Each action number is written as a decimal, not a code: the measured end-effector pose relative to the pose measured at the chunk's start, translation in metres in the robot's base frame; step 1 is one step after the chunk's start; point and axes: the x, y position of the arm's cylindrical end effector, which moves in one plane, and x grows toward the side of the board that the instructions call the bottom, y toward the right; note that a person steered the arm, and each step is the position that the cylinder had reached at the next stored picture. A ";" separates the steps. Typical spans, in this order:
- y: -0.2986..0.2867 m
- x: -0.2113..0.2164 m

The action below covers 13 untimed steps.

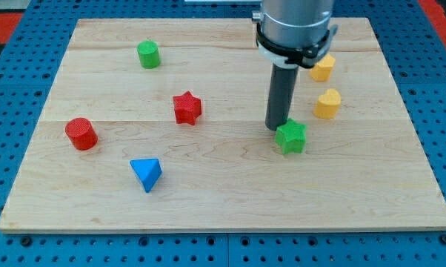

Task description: Slide green star towards the center right

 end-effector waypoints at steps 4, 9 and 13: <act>-0.039 0.059; 0.014 0.063; 0.059 0.087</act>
